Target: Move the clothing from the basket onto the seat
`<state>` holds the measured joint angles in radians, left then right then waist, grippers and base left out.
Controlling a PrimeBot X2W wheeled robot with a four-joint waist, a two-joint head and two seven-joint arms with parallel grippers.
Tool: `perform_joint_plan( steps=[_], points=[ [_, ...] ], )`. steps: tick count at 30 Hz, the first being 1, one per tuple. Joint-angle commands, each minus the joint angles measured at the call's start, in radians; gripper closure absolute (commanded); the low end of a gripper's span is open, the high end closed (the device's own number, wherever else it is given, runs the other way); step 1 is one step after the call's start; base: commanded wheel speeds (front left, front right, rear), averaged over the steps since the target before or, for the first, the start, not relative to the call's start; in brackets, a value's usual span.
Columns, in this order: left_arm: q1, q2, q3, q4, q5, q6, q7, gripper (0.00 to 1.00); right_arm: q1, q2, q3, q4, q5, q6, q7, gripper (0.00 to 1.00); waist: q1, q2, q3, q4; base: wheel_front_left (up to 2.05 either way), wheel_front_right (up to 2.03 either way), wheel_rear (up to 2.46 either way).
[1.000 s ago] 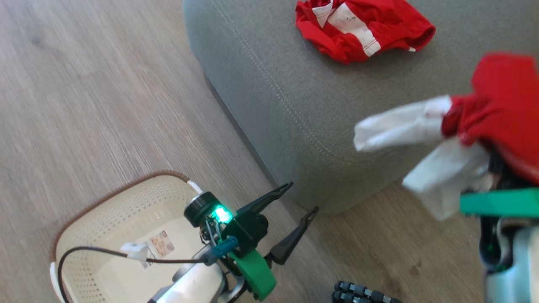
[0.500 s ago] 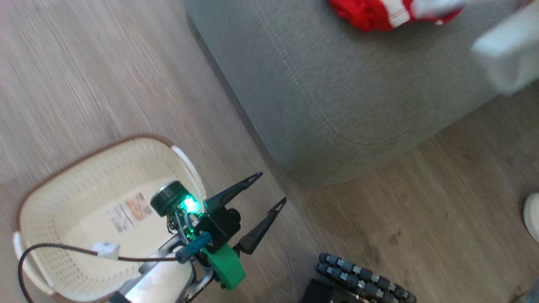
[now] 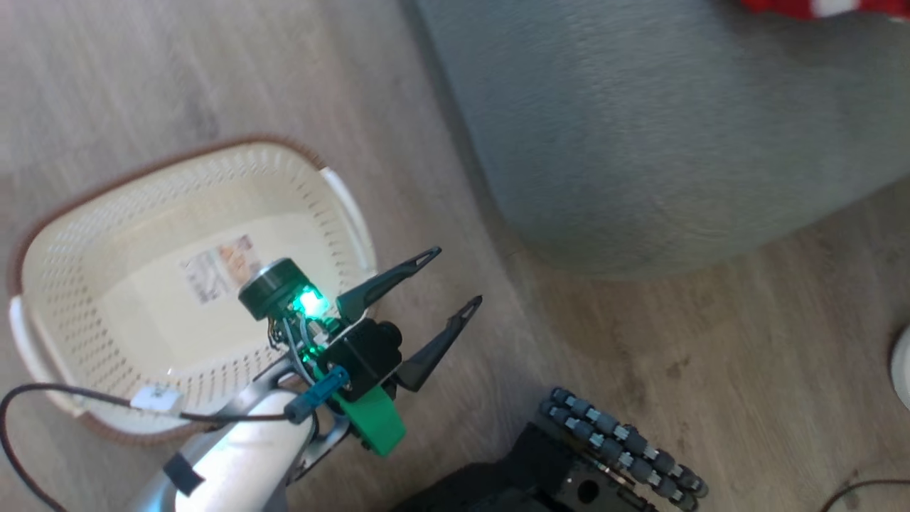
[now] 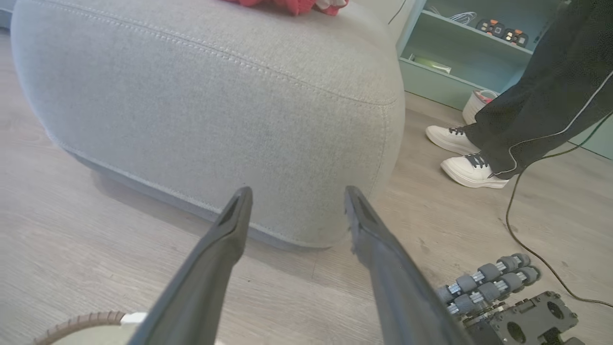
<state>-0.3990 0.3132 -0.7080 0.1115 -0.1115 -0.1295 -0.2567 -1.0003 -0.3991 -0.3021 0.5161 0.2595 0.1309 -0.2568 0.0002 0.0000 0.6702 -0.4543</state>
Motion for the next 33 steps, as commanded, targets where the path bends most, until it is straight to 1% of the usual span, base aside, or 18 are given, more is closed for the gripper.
perform_joint_plan(
  steps=[1, 7, 10, 13, 15, 19, 25, 26, 27, 28, 33],
  points=[
    [-0.024, 0.005, 0.022, -0.037, 0.01, -0.001, -0.005, 0.0, -0.033, -0.046, 0.0, -0.007, -0.012, 0.0, -0.005, 1.0, -0.0002, 0.0, 0.042, 0.047, 0.0, 0.0, 0.0],
    [-0.046, -0.003, 0.018, -0.05, 0.008, -0.001, -0.005, 0.0, -0.134, -0.067, -0.007, 0.142, -0.068, 0.0, -0.005, 1.0, -0.0002, 0.0, 0.086, 0.108, 0.0, 0.0, 0.0],
    [-0.056, -0.005, 0.016, -0.054, 0.008, -0.001, -0.005, 0.0, -0.172, -0.063, -0.002, 0.227, -0.09, 0.0, -0.005, 1.0, -0.0002, 0.0, 0.1, 0.128, 0.0, 0.0, 0.0],
    [-0.064, -0.01, 0.012, -0.054, 0.008, -0.001, -0.005, 0.0, -0.189, -0.058, 0.045, 0.337, -0.118, 0.0, 0.012, 1.0, -0.0002, 0.0, 0.109, 0.146, 0.0, 0.0, 0.0],
    [-0.065, -0.015, 0.015, -0.054, 0.01, -0.001, -0.005, 0.0, -0.201, -0.061, 0.061, 0.399, -0.137, 0.0, 0.016, 1.0, -0.0002, 0.0, 0.115, 0.154, 0.0, 0.0, 0.0],
    [-0.061, -0.021, 0.014, -0.056, 0.015, -0.001, -0.005, 0.0, -0.224, -0.057, 0.047, 0.501, -0.152, 0.0, 0.012, 1.0, -0.0002, 0.0, 0.121, 0.162, 0.0, 0.0, 0.0],
    [-0.061, -0.019, 0.012, -0.052, 0.017, -0.001, -0.005, 0.0, -0.247, -0.041, 0.052, 0.59, -0.181, 0.0, 0.003, 1.0, -0.0002, 0.0, 0.117, 0.158, 0.0, 0.0, 0.0],
    [-0.062, -0.019, 0.011, -0.051, 0.019, -0.001, -0.005, 0.0, -0.25, -0.035, 0.058, 0.601, -0.183, 0.0, 0.002, 0.64, -0.0002, 0.0, 0.115, 0.156, 0.0, 0.0, 0.0],
    [-0.062, -0.019, 0.01, -0.05, 0.019, -0.001, -0.005, 0.0, -0.252, -0.029, 0.067, 0.611, -0.184, 0.0, 0.001, 0.04, -0.0002, 0.0, 0.112, 0.154, 0.0, 0.0, 0.0],
    [-0.062, -0.02, 0.009, -0.049, 0.02, -0.001, -0.005, 0.0, -0.253, -0.026, 0.072, 0.619, -0.184, 0.0, 0.001, 0.0, -0.0002, 0.0, 0.108, 0.151, 0.0, 0.0, 0.0],
    [-0.06, -0.029, 0.0, -0.045, 0.019, -0.001, -0.005, 0.0, -0.255, -0.028, 0.088, 0.653, -0.186, 0.0, -0.002, 0.0, -0.0002, 0.0, 0.079, 0.142, 0.0, 0.0, 0.0]
  ],
)
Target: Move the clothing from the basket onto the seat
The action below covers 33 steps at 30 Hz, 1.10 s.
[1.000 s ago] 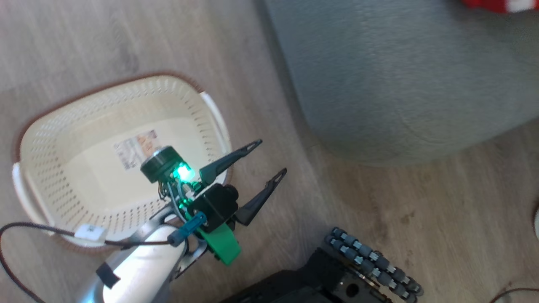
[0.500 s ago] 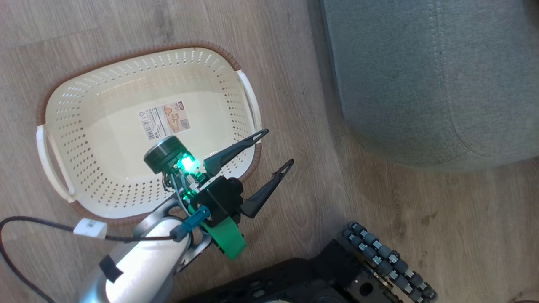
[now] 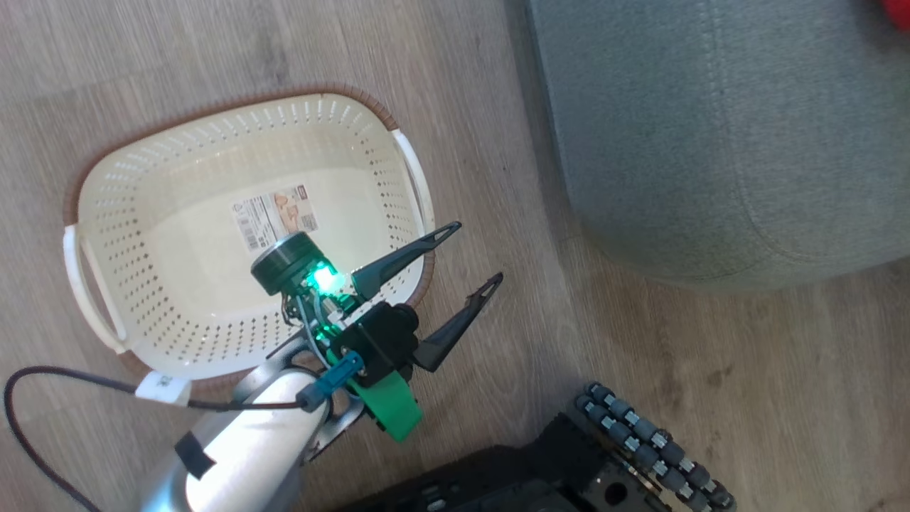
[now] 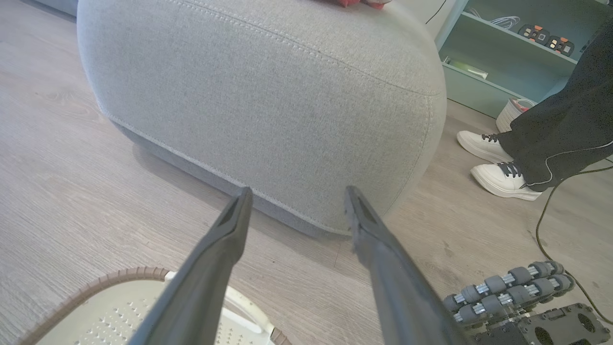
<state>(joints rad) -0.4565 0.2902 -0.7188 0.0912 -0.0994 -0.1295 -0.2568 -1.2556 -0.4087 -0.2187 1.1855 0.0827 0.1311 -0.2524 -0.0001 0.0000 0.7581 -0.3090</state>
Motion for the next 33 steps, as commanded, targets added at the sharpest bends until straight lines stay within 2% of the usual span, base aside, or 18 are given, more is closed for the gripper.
perform_joint_plan(
  steps=[1, 4, 10, 20, 28, 33],
  points=[
    [-0.002, -0.01, 0.01, -0.024, 0.006, -0.001, -0.005, 0.0, 0.003, -0.02, 0.014, -0.01, -0.017, 0.0, -0.007, 0.0, 0.0001, 0.0, -0.018, -0.005, 0.0, 0.0, 0.0],
    [0.003, -0.026, 0.008, -0.026, 0.004, -0.001, -0.005, 0.0, 0.019, -0.022, 0.059, 0.01, -0.068, 0.0, -0.008, 0.0, 0.0001, 0.0, -0.059, -0.011, 0.0, 0.0, 0.0],
    [0.023, -0.062, 0.001, -0.014, -0.005, -0.001, -0.005, 0.0, 0.046, 0.005, 0.097, 0.052, -0.094, 0.0, -0.001, 0.0, 0.0001, 0.0, -0.16, -0.025, 0.0, 0.0, 0.0],
    [0.074, -0.124, 0.018, -0.004, -0.022, -0.001, -0.005, 0.0, 0.138, 0.048, 0.178, 0.025, -0.098, 0.0, -0.008, 0.0, 0.0001, 0.0, -0.328, -0.035, 0.0, 0.0, 0.0],
    [0.133, -0.176, 0.065, 0.004, -0.024, -0.001, -0.005, 0.0, 0.275, 0.054, 0.268, -0.1, -0.038, 0.0, -0.009, 0.0, 0.0001, 0.0, -0.471, -0.026, 0.0, 0.0, 0.0],
    [0.194, -0.205, 0.122, 0.0, -0.018, -0.001, -0.005, 0.0, 0.421, 0.049, 0.293, -0.34, 0.056, 0.0, -0.009, 0.0, 0.0001, 0.0, -0.557, -0.003, 0.0, 0.0, 0.0]
  ],
)
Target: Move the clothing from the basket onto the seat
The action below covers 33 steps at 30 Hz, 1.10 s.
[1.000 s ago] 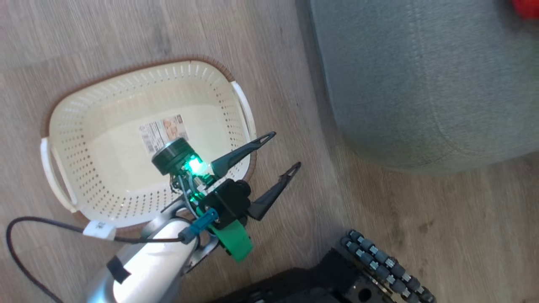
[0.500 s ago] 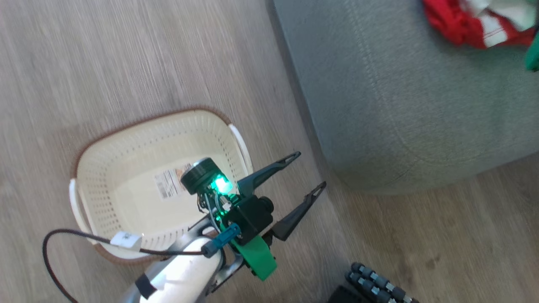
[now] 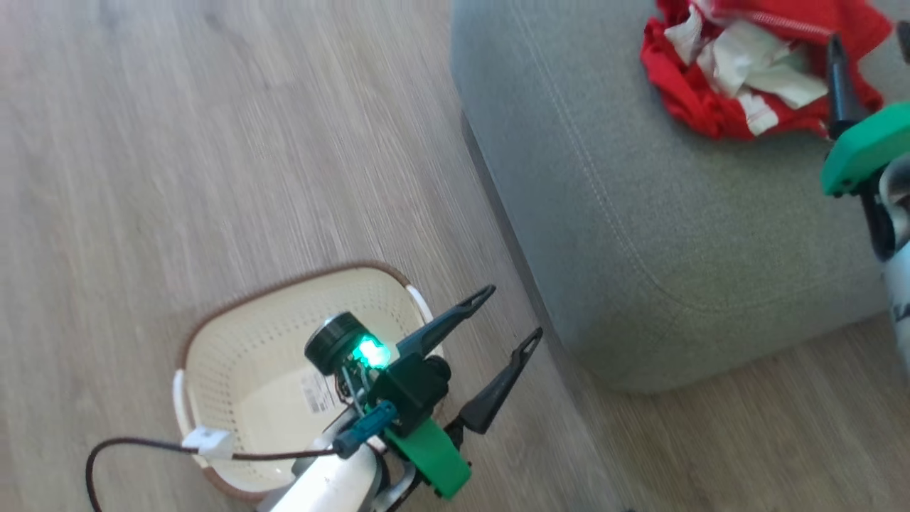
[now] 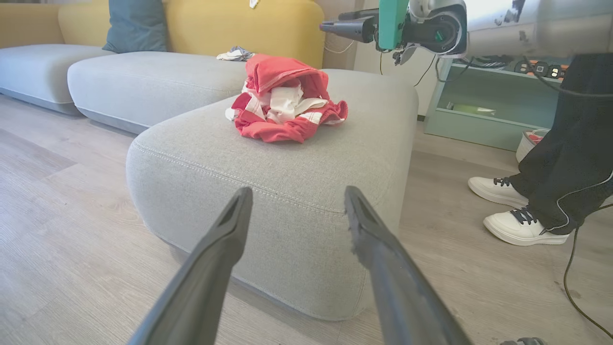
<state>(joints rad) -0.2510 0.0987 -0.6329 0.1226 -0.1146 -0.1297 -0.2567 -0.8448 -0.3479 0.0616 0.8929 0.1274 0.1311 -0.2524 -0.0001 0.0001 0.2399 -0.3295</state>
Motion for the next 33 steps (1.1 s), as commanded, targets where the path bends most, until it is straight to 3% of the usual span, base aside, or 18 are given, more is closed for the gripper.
perform_joint_plan(
  steps=[1, 10, 16, 19, 33],
  points=[
    [-0.004, -0.017, 0.045, -0.032, -0.001, -0.001, -0.005, 0.0, 0.042, -0.014, 0.009, -0.099, 0.027, 0.0, -0.009, 0.0, 0.0001, -0.0001, -0.05, 0.024, 0.0, 0.0, 0.0],
    [0.023, -0.039, 0.135, -0.048, 0.009, 0.002, -0.005, 0.0, 0.308, -0.001, -0.025, -0.527, 0.109, 0.0, -0.009, 0.0, 0.0001, -0.0001, -0.114, 0.1, 0.0, 0.0, 0.0],
    [0.038, -0.045, 0.202, -0.057, 0.011, 0.02, -0.005, 0.0, 0.42, 0.041, -0.017, -0.707, 0.111, 0.0, -0.009, 0.0, 0.0001, -0.0001, -0.137, 0.165, 0.0, 0.0, 0.0],
    [0.047, -0.046, 0.231, -0.056, 0.004, 0.033, -0.005, 0.0, 0.451, 0.061, -0.014, -0.734, 0.112, 0.0, -0.009, 0.0, 0.0001, -0.0001, -0.146, 0.189, 0.0, 0.0, 0.0],
    [0.091, -0.048, 0.424, -0.049, -0.039, 0.187, -0.005, 0.0, 0.588, 0.19, 0.035, -0.719, 0.095, 0.0, -0.009, 0.0, 0.0001, -0.0001, -0.197, 0.318, 0.0, 0.0, 0.0]
  ],
)
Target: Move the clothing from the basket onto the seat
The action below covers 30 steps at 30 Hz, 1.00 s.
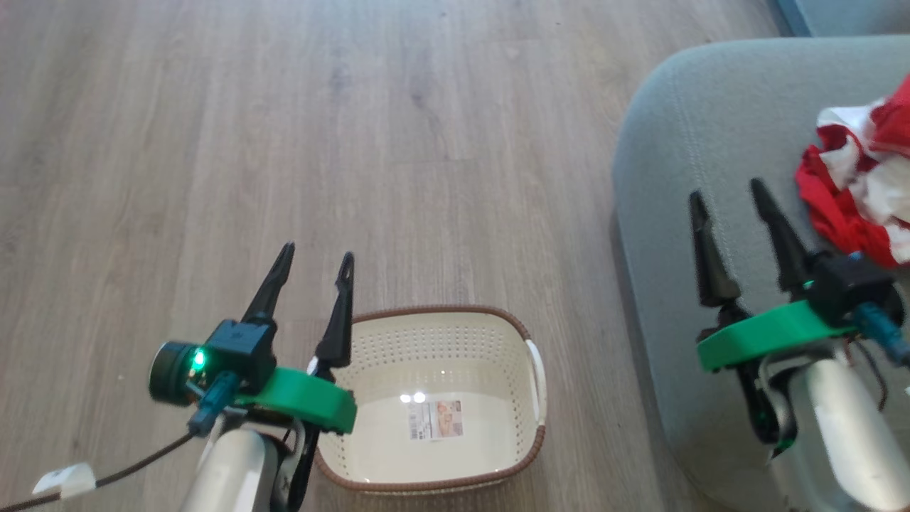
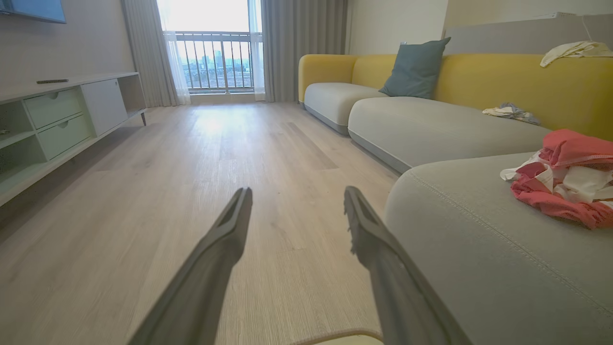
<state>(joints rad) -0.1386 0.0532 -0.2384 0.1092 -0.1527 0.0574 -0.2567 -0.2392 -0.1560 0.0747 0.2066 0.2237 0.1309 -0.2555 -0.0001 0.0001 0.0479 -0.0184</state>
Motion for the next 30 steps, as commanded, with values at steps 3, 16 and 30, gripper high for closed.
perform_joint_plan(
  steps=[3, 16, 30],
  points=[
    [-0.011, -0.003, 0.055, -0.026, -0.019, 0.021, -0.005, 0.0, -0.003, 0.022, 0.027, -0.02, -0.012, 0.0, -0.006, 0.0, 0.0001, -0.0001, -0.011, 0.026, 0.0, 0.0, 0.0],
    [0.028, -0.003, 0.097, 0.021, -0.029, 0.071, -0.005, 0.0, 0.07, 0.082, 0.042, 0.019, -0.034, 0.0, -0.006, 0.0, 0.0001, -0.0001, -0.004, 0.052, 0.0, 0.0, 0.0],
    [0.028, -0.003, 0.115, 0.03, -0.01, 0.04, -0.005, 0.0, 0.079, 0.1, 0.048, 0.027, -0.052, 0.0, -0.006, 0.0, 0.0001, -0.0001, 0.009, 0.049, 0.0, 0.0, 0.0]
  ],
)
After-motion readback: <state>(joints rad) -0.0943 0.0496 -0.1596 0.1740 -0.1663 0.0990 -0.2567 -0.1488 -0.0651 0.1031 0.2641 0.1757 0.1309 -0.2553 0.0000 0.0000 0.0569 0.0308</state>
